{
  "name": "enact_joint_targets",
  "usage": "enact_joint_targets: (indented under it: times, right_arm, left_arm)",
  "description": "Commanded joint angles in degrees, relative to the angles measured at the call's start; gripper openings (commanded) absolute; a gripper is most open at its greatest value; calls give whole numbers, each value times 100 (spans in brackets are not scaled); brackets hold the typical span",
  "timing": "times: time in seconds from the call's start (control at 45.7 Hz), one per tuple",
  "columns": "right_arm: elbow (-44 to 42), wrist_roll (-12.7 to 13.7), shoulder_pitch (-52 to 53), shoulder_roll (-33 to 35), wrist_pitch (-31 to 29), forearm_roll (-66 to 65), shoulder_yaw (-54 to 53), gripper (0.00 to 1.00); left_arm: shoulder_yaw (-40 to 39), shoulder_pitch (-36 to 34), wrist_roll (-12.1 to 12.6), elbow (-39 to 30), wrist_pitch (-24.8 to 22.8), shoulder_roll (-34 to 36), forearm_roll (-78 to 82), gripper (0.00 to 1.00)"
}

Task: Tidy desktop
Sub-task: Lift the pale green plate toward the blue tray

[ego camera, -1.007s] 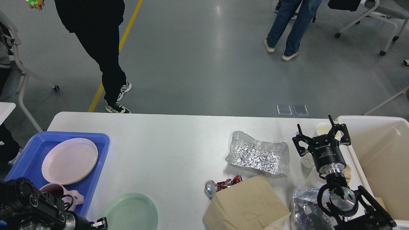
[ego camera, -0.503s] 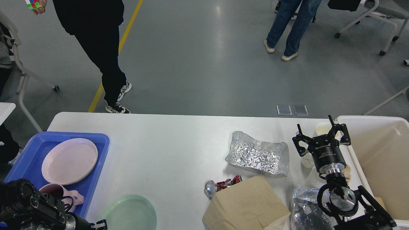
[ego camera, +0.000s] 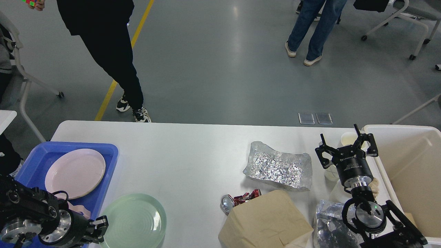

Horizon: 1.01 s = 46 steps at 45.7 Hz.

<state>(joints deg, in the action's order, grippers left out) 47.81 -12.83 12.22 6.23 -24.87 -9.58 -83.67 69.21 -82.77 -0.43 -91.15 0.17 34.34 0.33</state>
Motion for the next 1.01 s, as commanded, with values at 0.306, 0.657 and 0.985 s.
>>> enact_joint_targets:
  times: [0.306,0.657,0.985]
  right_arm:
    - [0,0,8,1,9,0,0,100]
    - [0,0,8,1,0,0,0,100]
    - [0,0,-1,1,9,0,0,100]
  left_arm:
    - [373,-1899,509,-544,-1071,521,54,0]
    - [1542,-4712,412,-632,-2680,-243,-568,0]
    - [2412,-6154,-589,-597,-4164,-1237,-1712,0]
